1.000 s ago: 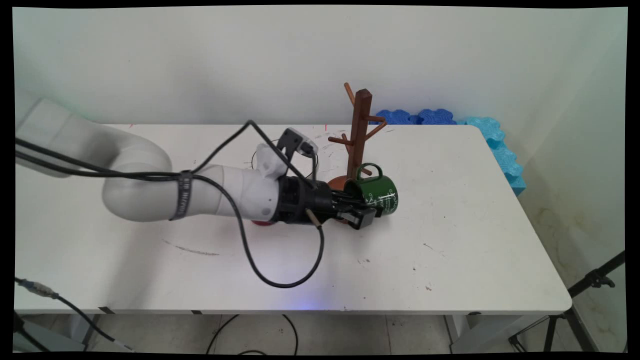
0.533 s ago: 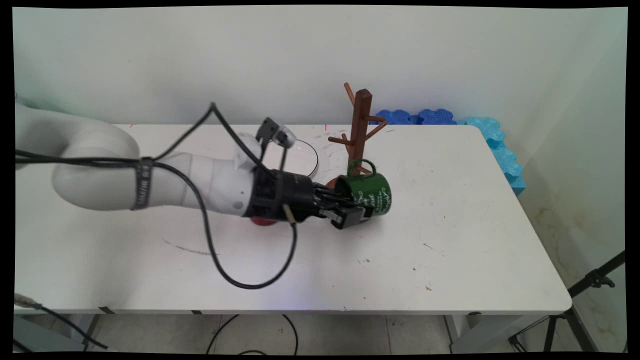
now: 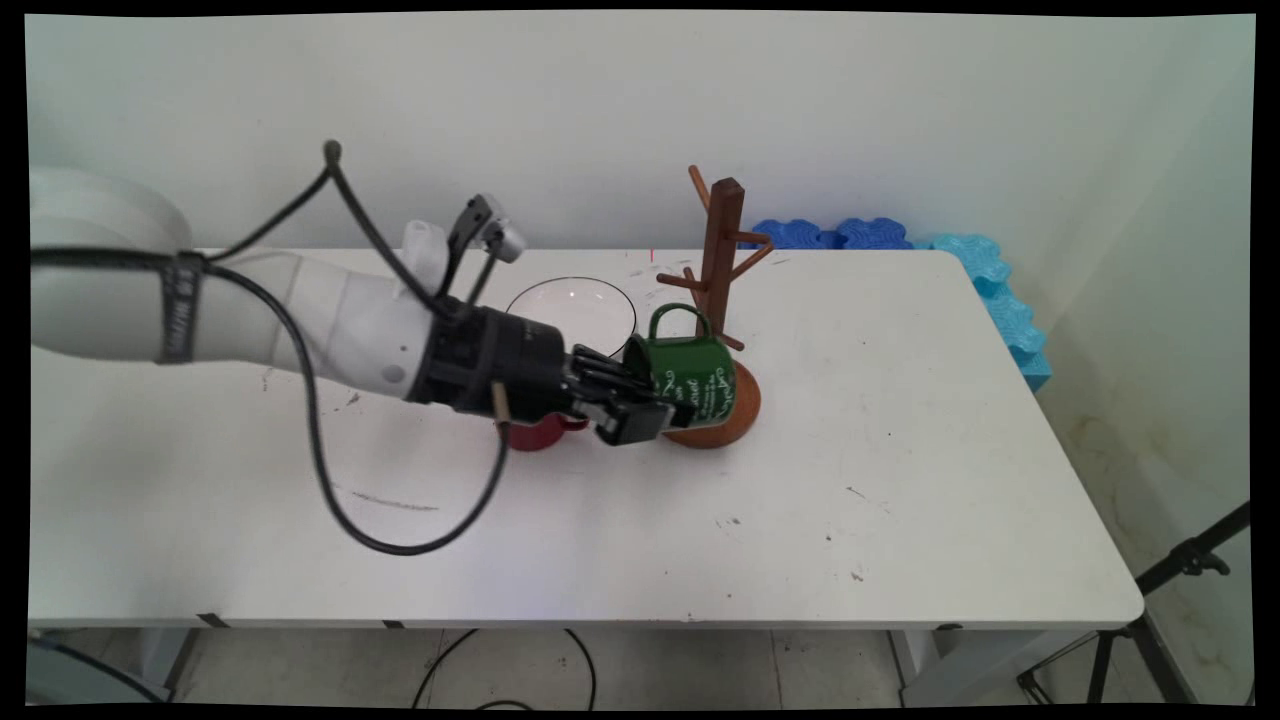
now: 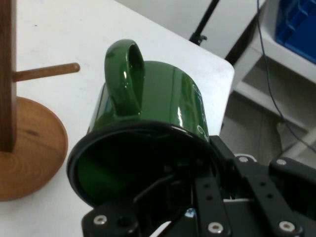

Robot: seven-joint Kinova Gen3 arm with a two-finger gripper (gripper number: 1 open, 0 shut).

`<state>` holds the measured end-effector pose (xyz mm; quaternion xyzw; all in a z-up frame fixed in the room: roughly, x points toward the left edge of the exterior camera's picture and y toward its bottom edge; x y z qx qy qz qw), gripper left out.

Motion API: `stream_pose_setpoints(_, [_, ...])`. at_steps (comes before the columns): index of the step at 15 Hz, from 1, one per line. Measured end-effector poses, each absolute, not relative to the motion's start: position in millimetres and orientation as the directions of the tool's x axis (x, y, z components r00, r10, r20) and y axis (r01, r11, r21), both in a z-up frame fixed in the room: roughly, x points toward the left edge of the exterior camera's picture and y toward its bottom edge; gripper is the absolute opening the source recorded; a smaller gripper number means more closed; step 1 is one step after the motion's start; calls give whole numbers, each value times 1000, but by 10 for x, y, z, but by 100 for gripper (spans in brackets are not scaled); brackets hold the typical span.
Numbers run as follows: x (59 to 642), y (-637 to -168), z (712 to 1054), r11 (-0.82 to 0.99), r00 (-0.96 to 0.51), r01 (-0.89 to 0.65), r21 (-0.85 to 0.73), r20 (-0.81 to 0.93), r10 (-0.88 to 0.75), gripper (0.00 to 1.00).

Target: Place the picked object on the table

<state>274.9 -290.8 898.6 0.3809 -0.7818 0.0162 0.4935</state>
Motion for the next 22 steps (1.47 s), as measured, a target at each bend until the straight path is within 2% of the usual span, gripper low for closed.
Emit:
stream_pose_setpoints(8, [3013,-2809,9374,823,-496,-530,203,714,-495,0])
stream_pose_setpoints(13, [3259,-2881,9563,841,-657,-530,107,575,-487,0])
stream_pose_setpoints(22, [3204,-3013,9599,863,-796,-500,66,359,-488,0])
